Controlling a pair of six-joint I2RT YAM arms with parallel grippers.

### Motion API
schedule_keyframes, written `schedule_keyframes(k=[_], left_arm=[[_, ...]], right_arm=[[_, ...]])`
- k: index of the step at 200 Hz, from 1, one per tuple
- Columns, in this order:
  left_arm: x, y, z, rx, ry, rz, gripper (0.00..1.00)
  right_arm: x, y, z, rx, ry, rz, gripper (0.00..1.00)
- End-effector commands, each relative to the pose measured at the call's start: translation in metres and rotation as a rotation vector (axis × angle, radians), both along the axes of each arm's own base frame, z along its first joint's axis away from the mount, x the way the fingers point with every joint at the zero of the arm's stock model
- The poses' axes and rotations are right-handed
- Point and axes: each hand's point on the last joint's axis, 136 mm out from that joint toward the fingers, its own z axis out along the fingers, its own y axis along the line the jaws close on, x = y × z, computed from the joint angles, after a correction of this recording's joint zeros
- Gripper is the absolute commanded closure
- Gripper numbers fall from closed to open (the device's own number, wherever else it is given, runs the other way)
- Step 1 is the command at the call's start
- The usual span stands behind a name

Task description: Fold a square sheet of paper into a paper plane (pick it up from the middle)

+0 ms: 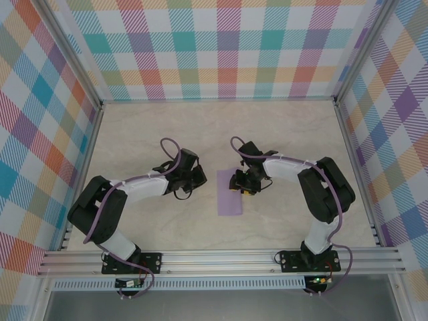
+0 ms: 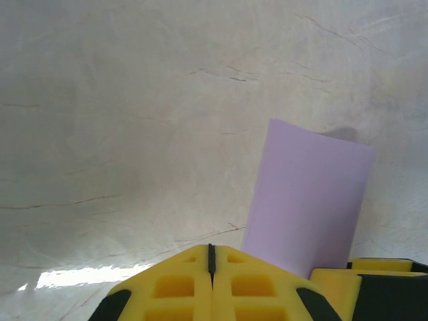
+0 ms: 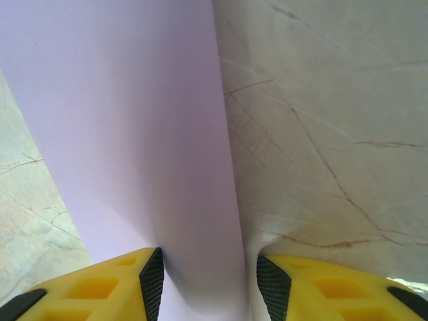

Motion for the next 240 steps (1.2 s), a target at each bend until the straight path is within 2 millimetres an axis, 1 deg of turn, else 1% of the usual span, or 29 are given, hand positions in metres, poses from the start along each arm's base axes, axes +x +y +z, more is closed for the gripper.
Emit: schedule_keyframes(k=[1,54,135,163,193,240], left_arm=[[-0.003,0.010,0.000,0.009,0.014,0.026,0.98],[-0.004,0.000,0.000,-0.033,0.008,-0.012,0.98],[-0.008,-0.028,0.003,-0.153,0.007,-0.126,0.97],[-0.011,-0.041,0.002,-0.185,0.013,-0.171,0.97],[-0.015,-0.053,-0.001,-0.195,0.027,-0.215,0.98],[-0.018,-0.067,-0.006,-0.203,0.047,-0.257,0.99]], right_arm=[[-0.022,-0.014,-0.065,-0.132,0.059,0.064,0.52],[-0.023,-0.016,-0.070,-0.155,0.074,0.063,0.52],[-0.028,-0.018,-0.081,-0.171,0.123,0.034,0.52],[-0.029,-0.020,-0.083,-0.181,0.126,0.036,0.52],[-0.030,-0.021,-0.084,-0.192,0.136,0.035,0.52],[-0.031,-0.021,-0.087,-0.202,0.155,0.036,0.51]])
